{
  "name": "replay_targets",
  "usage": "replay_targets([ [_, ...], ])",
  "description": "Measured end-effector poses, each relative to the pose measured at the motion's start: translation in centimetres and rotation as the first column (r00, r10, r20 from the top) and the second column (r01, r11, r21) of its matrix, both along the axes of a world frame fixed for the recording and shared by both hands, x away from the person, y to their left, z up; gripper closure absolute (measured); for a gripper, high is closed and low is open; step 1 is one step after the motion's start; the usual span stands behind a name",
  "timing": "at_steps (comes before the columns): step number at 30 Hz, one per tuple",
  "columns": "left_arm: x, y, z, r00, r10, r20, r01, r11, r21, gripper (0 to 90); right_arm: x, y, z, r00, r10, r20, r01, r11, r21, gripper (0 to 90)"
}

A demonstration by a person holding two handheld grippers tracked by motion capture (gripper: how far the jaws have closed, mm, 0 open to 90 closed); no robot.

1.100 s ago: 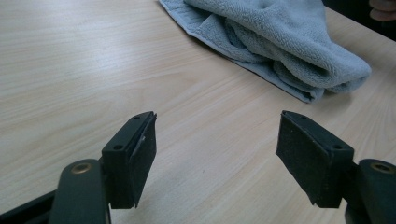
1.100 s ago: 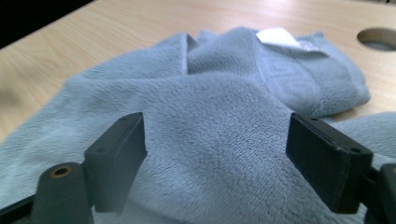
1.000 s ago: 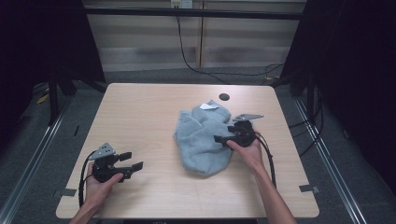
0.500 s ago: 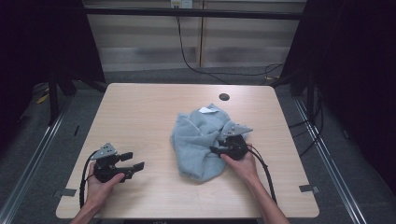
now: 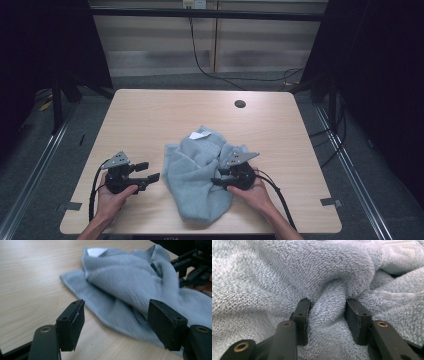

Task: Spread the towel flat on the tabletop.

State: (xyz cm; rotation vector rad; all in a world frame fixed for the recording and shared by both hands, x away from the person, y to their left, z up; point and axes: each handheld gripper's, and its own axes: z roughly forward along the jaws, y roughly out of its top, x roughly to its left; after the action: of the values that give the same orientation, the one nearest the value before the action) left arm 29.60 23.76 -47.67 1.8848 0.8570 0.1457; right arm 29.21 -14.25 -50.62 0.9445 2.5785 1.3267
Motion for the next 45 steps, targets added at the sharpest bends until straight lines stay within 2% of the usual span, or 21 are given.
replay_targets([
  [2, 0.3, -0.4, 0.0, 0.9999, 0.012, 0.004, -0.012, 0.9999, 0.0, 30.0, -0.7, 0.2, 0.2, 0.9982, 0.053, -0.029, -0.052, 0.999, 0.01, 56.6],
  [6, 1.6, -1.3, 1.1, 0.9997, 0.015, 0.017, -0.015, 0.9999, -0.002, 30.1, -2.1, 0.7, 0.7, 0.9938, 0.1, -0.05, -0.1, 0.995, -0.003, 53.6],
  [7, 1.9, -1.5, 1.4, 0.9999, 0.006, 0.014, -0.006, 1.0, 0.005, 30.4, -2.4, 0.6, 1.0, 0.9929, 0.108, -0.05, -0.108, 0.994, -0.01, 51.2],
  [10, 3.2, -2.7, 1.8, 0.9994, -0.031, 0.012, 0.031, 0.9992, 0.024, 34.4, -2.5, -0.1, 2.4, 0.9904, 0.122, -0.065, -0.121, 0.992, 0.024, 51.1],
  [11, 3.6, -3.2, 1.8, 0.9986, -0.053, 0.005, 0.053, 0.9984, 0.017, 38.6, -2.4, -0.5, 3.0, 0.9915, 0.118, -0.055, -0.116, 0.992, 0.045, 52.0],
  [12, 4.0, -3.8, 1.7, 0.9965, -0.084, -0.003, 0.084, 0.9964, 0.016, 47.5, -2.2, -1.0, 3.7, 0.9941, 0.101, -0.04, -0.098, 0.993, 0.072, 52.7],
  [14, 4.6, -5.2, 1.6, 0.9947, -0.103, -0.002, 0.103, 0.9941, 0.033, 49.8, -1.5, -2.0, 4.8, 0.9988, 0.046, -0.017, -0.043, 0.992, 0.119, 53.2],
  [16, 5.2, -6.5, 1.4, 0.9918, -0.127, -0.012, 0.128, 0.9911, 0.038, 49.9, -0.6, -2.8, 5.2, 0.9993, -0.037, 0.006, 0.037, 0.993, 0.111, 53.2],
  [18, 5.5, -7.4, 0.9, 0.992, -0.123, -0.027, 0.124, 0.9911, 0.047, 47.6, 0.6, -3.2, 4.8, 0.9945, -0.101, 0.029, 0.098, 0.992, 0.085, 52.2],
  [20, 5.8, -7.9, 0.2, 0.9907, -0.124, -0.056, 0.127, 0.9899, 0.063, 43.4, 2.0, -3.4, 3.5, 0.9918, -0.128, -0.007, 0.128, 0.989, 0.068, 50.4],
  [22, 5.8, -8.1, -0.6, 0.992, -0.108, -0.066, 0.114, 0.9882, 0.102, 34.8, 2.7, -3.1, 2.1, 0.9889, -0.146, -0.027, 0.147, 0.989, 0.019, 45.1],
  [23, 5.8, -8.2, -1.0, 0.9917, -0.107, -0.072, 0.114, 0.9879, 0.105, 34.4, 2.9, -2.9, 1.6, 0.9875, -0.153, -0.037, 0.153, 0.988, 0.0, 42.9],
  [26, 5.9, -8.6, -1.8, 0.989, -0.127, -0.075, 0.138, 0.9787, 0.152, 32.1, 3.2, -2.3, 0.9, 0.9848, -0.17, -0.032, 0.17, 0.985, -0.015, 32.8],
  [29, 5.8, -9.0, -2.2, 0.9851, -0.147, -0.089, 0.16, 0.9724, 0.17, 30.4, 3.2, -1.7, 0.1, 0.9854, -0.166, -0.037, 0.165, 0.986, -0.037, 29.1],
  [32, 5.5, -9.2, -2.6, 0.9863, -0.144, -0.081, 0.156, 0.9735, 0.167, 28.9, 2.9, -1.2, 0.0, 0.985, -0.173, -0.006, 0.172, 0.983, -0.058, 29.1],
  [35, 5.1, -9.5, -2.7, 0.9861, -0.148, -0.075, 0.159, 0.9732, 0.167, 28.5, 2.5, -0.7, 0.1, 0.9849, -0.172, 0.021, 0.173, 0.98, -0.102, 34.1],
  [37, 4.7, -9.8, -2.8, 0.9864, -0.155, -0.056, 0.163, 0.9675, 0.194, 28.5, 2.5, -0.5, 0.2, 0.9876, -0.155, 0.024, 0.157, 0.981, -0.111, 43.2],
  [38, 4.6, -10.1, -2.8, 0.9874, -0.155, -0.029, 0.158, 0.9604, 0.23, 29.9, 2.4, -0.5, 0.3, 0.9878, -0.154, 0.02, 0.155, 0.982, -0.11, 47.9],
  [40, 4.2, -10.5, -2.6, 0.9892, -0.146, 0.009, 0.137, 0.9453, 0.296, 38.9, 2.4, -0.6, 0.2, 0.9887, -0.15, 0.004, 0.15, 0.985, -0.085, 58.5],
  [42, 4.2, -10.4, -2.4, 0.986, -0.166, -0.006, 0.161, 0.9467, 0.279, 60.8, 2.5, -0.7, 0.3, 0.9896, -0.143, -0.007, 0.142, 0.987, -0.078, 64.4],
  [45, 4.3, -10.0, -2.4, 0.9839, -0.179, -0.01, 0.175, 0.9493, 0.261, 70.7, 2.6, -1.1, 0.3, 0.9876, -0.155, -0.024, 0.154, 0.987, -0.048, 67.6],
])
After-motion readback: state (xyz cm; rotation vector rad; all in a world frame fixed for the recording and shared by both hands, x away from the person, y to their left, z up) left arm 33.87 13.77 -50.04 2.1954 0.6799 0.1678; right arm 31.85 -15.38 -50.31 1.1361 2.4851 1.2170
